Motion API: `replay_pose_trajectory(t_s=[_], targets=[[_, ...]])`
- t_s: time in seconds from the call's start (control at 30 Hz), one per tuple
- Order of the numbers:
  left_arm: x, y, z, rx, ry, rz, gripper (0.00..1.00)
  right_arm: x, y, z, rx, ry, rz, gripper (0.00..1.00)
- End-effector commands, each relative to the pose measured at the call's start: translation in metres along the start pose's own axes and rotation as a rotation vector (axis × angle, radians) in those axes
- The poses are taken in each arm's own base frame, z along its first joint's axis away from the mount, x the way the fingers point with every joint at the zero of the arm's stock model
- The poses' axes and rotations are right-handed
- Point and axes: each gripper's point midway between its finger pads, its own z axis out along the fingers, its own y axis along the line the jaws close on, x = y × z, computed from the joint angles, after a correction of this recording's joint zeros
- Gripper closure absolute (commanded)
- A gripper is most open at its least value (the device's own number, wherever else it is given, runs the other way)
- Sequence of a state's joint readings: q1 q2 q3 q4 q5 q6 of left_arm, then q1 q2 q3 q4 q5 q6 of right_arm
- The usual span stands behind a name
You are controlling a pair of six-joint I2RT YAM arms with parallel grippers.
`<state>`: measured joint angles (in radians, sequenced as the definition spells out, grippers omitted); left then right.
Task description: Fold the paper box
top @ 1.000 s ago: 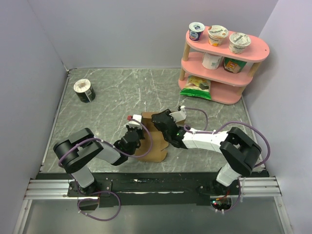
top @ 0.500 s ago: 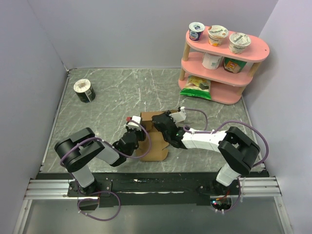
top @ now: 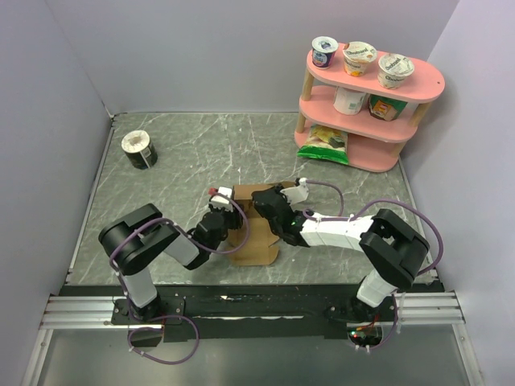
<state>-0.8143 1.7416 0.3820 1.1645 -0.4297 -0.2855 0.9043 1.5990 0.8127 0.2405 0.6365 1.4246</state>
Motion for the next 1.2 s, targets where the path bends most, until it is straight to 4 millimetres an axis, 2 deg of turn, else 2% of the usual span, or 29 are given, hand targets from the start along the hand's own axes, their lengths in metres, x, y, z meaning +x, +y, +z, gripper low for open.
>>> replay_pose_trajectory(t_s=[0.0,0.03,0.13,0.17,0.3,0.43,0.53,0.63,0.9,1.17], targets=[[-0.021,-0.013,0.014,0.035,-0.072,-0.047,0.5,-0.007,-0.023,-0.001,0.055,-0.027,-0.039,0.79],[-0.02,-0.013,0.016,0.03,-0.073,-0.044,0.52,-0.007,-0.024,-0.001,0.057,-0.026,-0.042,0.79],[-0.02,-0.009,0.02,0.002,-0.08,-0.051,0.67,-0.006,-0.024,-0.001,0.064,-0.026,-0.044,0.79],[-0.017,-0.009,0.021,-0.004,-0.071,-0.042,0.77,-0.007,-0.025,-0.001,0.07,-0.03,-0.036,0.79],[-0.009,0.006,0.025,-0.097,-0.042,-0.044,0.87,-0.011,-0.027,-0.003,0.084,-0.05,-0.03,0.79],[-0.006,0.02,0.025,-0.185,-0.032,-0.041,0.9,-0.014,-0.027,-0.004,0.095,-0.07,-0.027,0.79],[-0.003,0.022,0.027,-0.214,-0.016,-0.023,0.9,-0.016,-0.029,-0.004,0.112,-0.083,-0.024,0.79],[0.002,0.031,0.028,-0.283,0.009,0.008,0.94,-0.017,-0.033,-0.006,0.125,-0.093,-0.022,0.79],[0.008,0.052,0.023,-0.421,0.025,0.022,0.94,-0.021,-0.038,-0.007,0.146,-0.109,-0.014,0.79],[0.014,0.06,0.021,-0.466,0.041,0.047,0.92,-0.02,-0.04,-0.009,0.15,-0.107,-0.006,0.79]])
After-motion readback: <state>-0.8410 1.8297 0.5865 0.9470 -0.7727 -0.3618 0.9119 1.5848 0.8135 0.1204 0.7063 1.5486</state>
